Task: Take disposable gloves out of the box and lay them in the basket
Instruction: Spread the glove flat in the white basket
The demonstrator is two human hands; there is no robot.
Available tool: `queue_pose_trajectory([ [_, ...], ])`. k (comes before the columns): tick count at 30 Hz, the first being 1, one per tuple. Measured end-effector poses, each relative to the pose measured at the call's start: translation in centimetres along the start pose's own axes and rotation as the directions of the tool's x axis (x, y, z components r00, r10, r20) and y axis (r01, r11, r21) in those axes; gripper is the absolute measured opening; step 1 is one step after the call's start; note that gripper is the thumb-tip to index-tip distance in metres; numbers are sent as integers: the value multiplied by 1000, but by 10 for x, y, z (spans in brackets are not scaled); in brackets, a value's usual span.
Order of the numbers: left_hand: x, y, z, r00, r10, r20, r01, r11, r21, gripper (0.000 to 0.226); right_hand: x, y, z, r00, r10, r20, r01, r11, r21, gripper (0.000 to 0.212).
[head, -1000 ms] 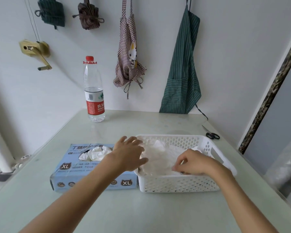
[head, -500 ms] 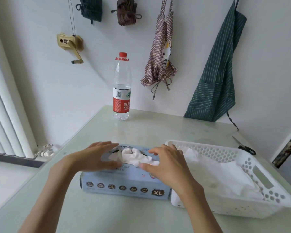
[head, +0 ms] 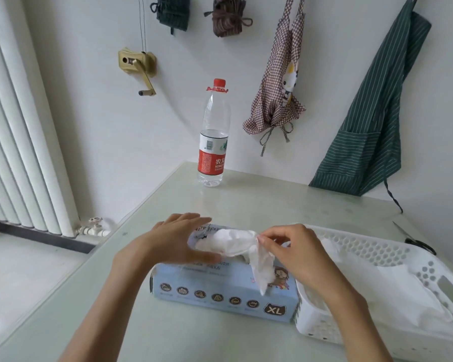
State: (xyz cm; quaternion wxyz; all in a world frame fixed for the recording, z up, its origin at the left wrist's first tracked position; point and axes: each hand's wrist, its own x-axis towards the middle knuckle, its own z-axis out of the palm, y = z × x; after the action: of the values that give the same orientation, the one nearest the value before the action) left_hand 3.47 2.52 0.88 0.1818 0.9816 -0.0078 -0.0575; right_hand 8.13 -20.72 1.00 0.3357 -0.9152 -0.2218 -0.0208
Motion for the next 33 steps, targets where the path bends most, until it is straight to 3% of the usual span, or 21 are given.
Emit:
queue_pose_trajectory([
  [2, 0, 8, -3, 993, 79, -93, -90, 989, -116, 83, 1, 0, 4, 1000, 2, 21, -2, 1000, -26, 20],
  [4, 3, 14, -2, 971, 126, -202, -169, 963, -211, 60, 1, -3, 8, 1000, -13, 29, 14, 999, -36, 23],
  [8, 10, 17, 2, 957, 99, -274, -158, 966, -204, 11, -4, -9, 5, 999, -36, 27, 35, 999, 17, 18],
  [11, 11, 14, 1, 952, -4, -305, -77, 965, -252, 18, -8, -11, 1, 998, -16, 53, 21, 995, -95, 49],
  [14, 12, 12, 0, 954, -40, -297, -48, 958, -282, 24, -7, -12, -1, 994, -76, -74, 58, 974, -220, 42],
  [19, 13, 14, 0, 927, -58, -370, -46, 963, -267, 26, -9, -20, -9, 931, -227, -287, 205, 973, -107, 51],
  [24, 12, 17, -1, 898, -1, -440, -191, 899, -393, 18, -4, -23, 8, 943, -271, -193, 244, 958, -153, 52],
  [28, 13, 21, -1, 832, -14, -555, -243, 890, -387, 19, 4, -19, 15, 936, -223, -272, 195, 973, -127, 16],
  [31, 14, 20, 0, 786, -67, -614, -223, 896, -384, 15, 5, -16, 10, 937, -124, -327, 126, 992, -16, 14],
  [33, 11, 24, -2, 744, -104, -660, -226, 891, -395, 36, 6, -12, 9, 939, -70, -338, 90, 995, 46, 16],
])
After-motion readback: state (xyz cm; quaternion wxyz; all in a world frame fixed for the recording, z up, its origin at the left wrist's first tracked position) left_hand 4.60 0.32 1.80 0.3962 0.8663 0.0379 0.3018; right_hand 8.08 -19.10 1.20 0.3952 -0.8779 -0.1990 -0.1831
